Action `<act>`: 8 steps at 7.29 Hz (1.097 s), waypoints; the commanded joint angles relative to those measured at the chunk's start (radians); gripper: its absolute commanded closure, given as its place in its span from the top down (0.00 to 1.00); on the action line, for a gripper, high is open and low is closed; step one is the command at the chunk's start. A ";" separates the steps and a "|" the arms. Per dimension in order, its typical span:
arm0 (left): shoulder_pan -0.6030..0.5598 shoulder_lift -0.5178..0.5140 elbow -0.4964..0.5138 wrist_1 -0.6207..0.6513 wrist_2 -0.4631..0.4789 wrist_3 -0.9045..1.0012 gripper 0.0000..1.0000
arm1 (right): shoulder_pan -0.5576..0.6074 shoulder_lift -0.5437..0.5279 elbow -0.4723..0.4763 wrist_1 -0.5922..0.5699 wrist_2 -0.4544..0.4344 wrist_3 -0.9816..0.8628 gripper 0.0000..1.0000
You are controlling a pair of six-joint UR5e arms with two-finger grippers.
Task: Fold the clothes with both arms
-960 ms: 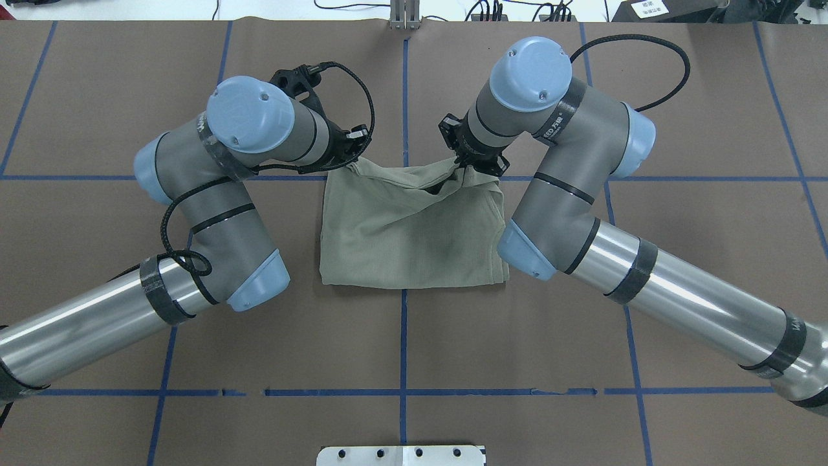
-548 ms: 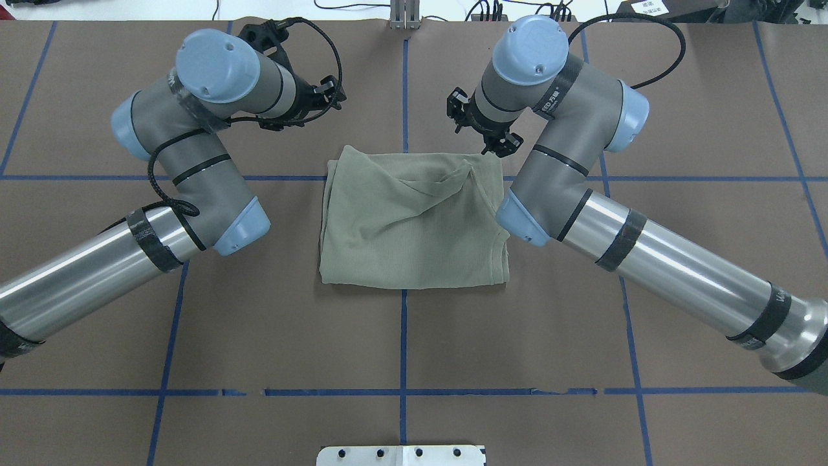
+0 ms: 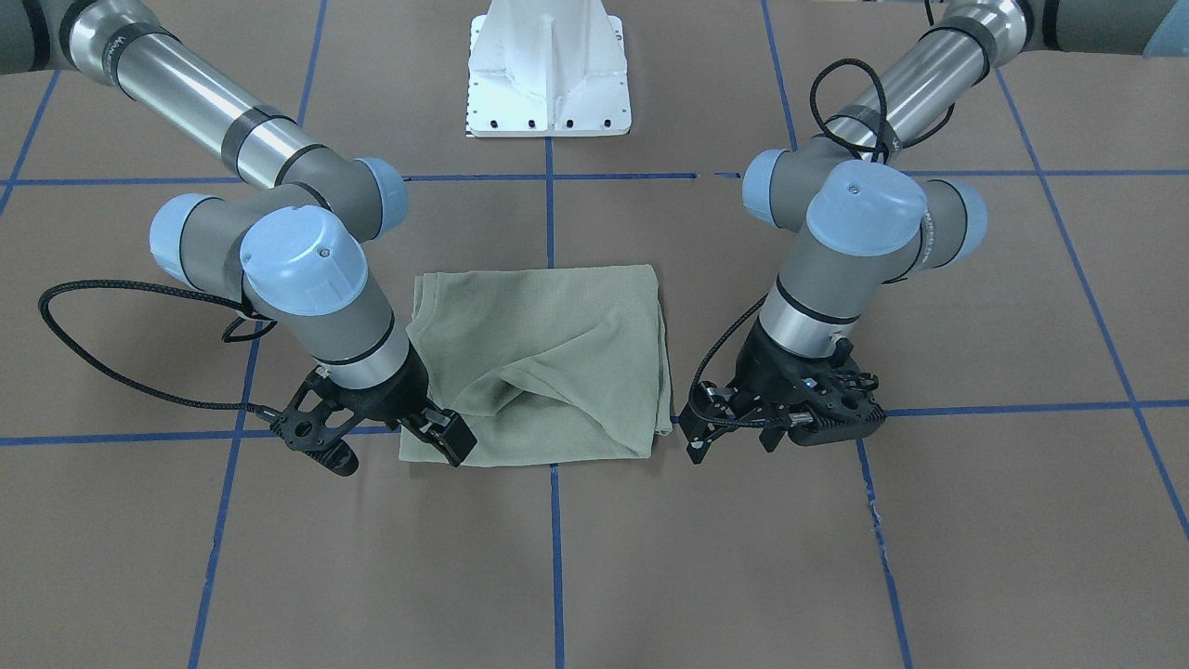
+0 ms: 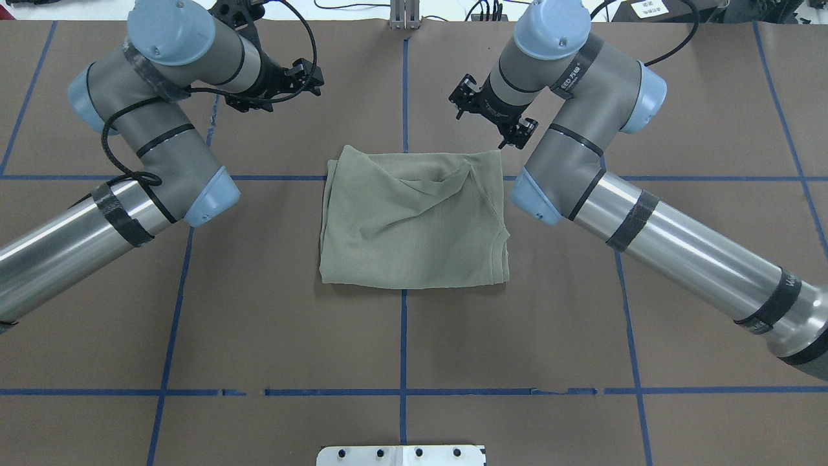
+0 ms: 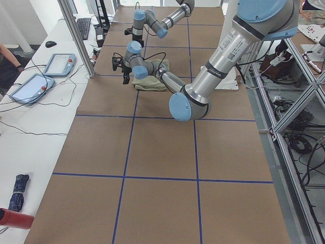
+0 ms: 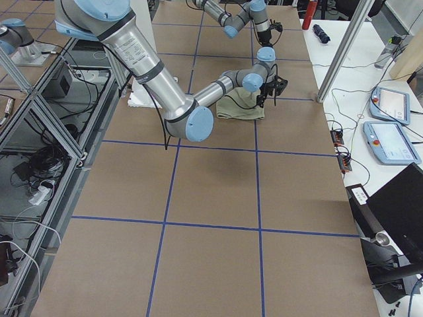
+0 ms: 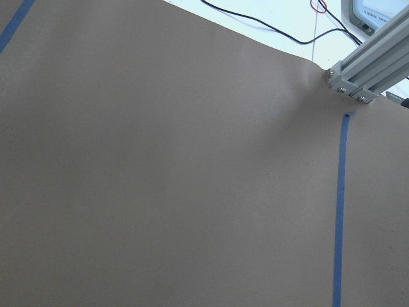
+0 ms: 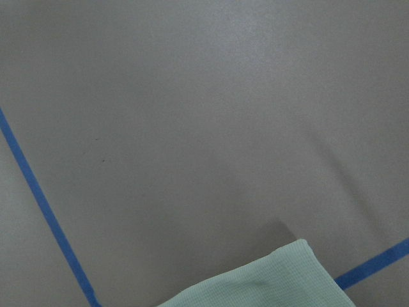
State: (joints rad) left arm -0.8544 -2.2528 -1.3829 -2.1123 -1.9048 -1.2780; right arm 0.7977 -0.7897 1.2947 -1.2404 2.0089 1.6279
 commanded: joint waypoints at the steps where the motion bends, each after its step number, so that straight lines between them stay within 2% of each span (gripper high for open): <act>1: -0.044 0.070 -0.059 0.000 -0.040 0.141 1.00 | -0.018 -0.005 0.000 -0.017 0.025 -0.011 1.00; 4: -0.052 0.084 -0.059 -0.005 -0.049 0.155 1.00 | -0.066 -0.003 0.003 -0.112 0.022 0.050 1.00; 5: -0.052 0.088 -0.059 -0.005 -0.049 0.175 1.00 | -0.066 -0.003 0.024 -0.110 0.004 0.041 1.00; 8: -0.055 0.090 -0.059 -0.003 -0.049 0.183 1.00 | -0.052 -0.028 0.052 -0.100 -0.007 -0.152 1.00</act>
State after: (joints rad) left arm -0.9077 -2.1644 -1.4419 -2.1159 -1.9542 -1.1020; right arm 0.7352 -0.8033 1.3411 -1.3425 2.0072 1.5446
